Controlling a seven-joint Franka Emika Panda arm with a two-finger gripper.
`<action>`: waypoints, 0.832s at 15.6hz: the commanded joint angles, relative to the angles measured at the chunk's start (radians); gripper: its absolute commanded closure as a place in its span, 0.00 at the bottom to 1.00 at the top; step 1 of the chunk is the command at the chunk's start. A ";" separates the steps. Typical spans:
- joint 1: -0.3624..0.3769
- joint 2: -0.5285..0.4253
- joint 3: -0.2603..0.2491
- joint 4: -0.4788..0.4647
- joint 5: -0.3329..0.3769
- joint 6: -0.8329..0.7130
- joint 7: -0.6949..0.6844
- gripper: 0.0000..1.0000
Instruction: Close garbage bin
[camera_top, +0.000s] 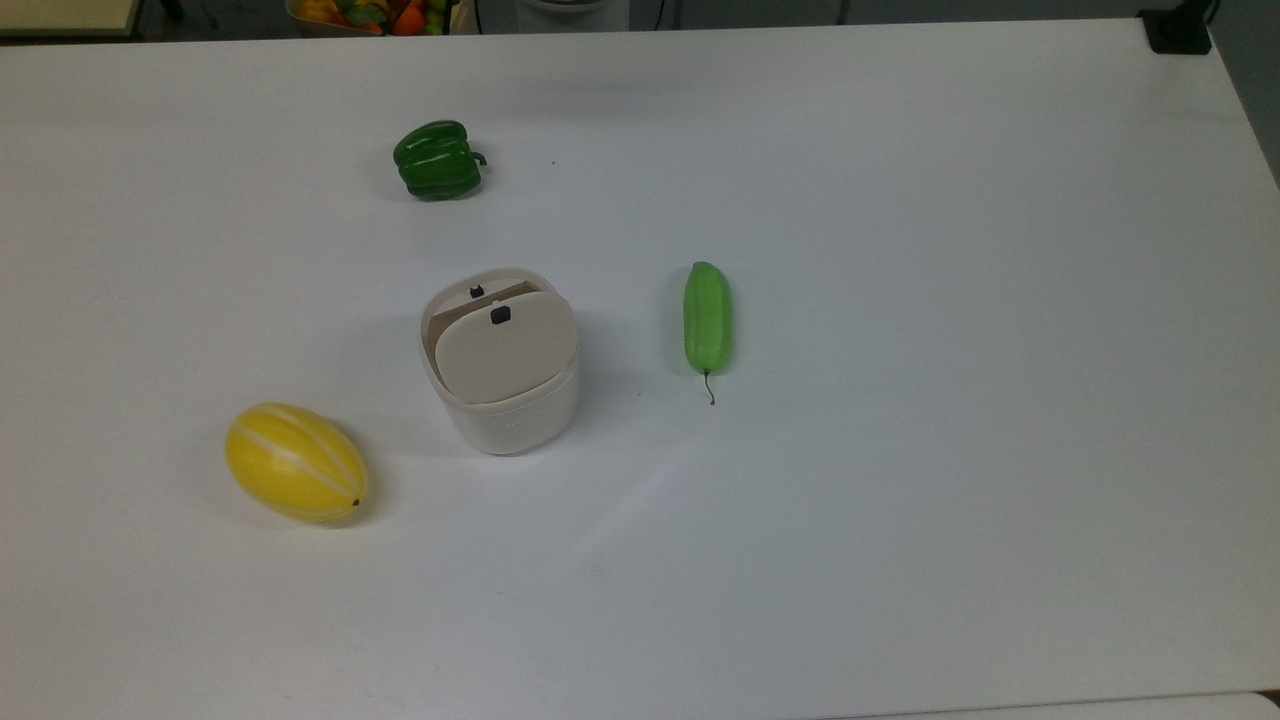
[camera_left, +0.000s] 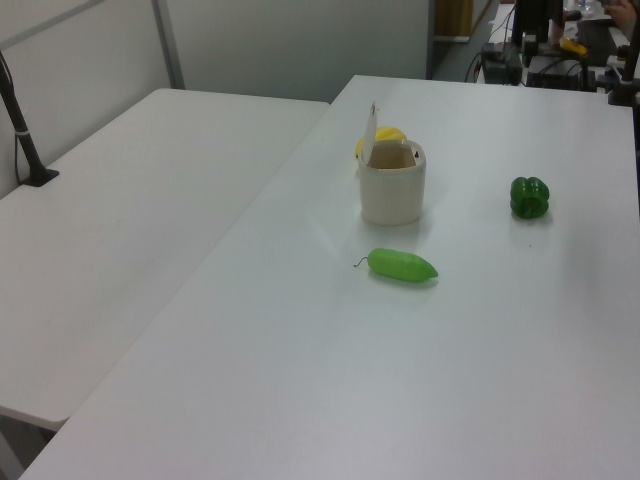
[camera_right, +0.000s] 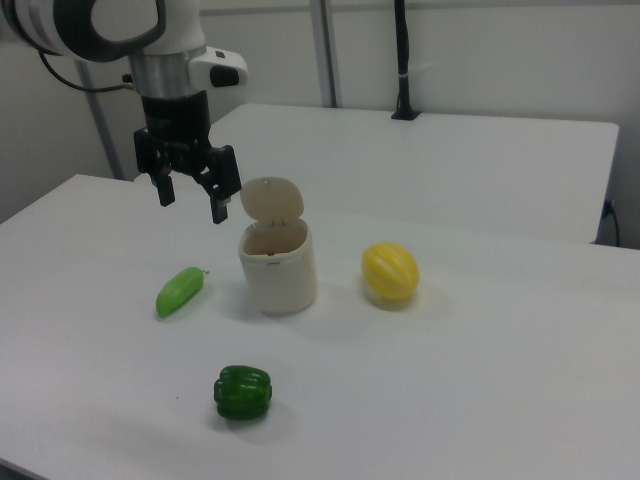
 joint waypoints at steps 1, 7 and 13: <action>0.006 -0.010 -0.007 -0.010 0.001 0.002 0.001 0.00; 0.009 0.010 -0.007 0.010 0.013 0.003 -0.001 0.00; 0.007 0.015 -0.007 0.013 0.013 0.023 -0.027 0.33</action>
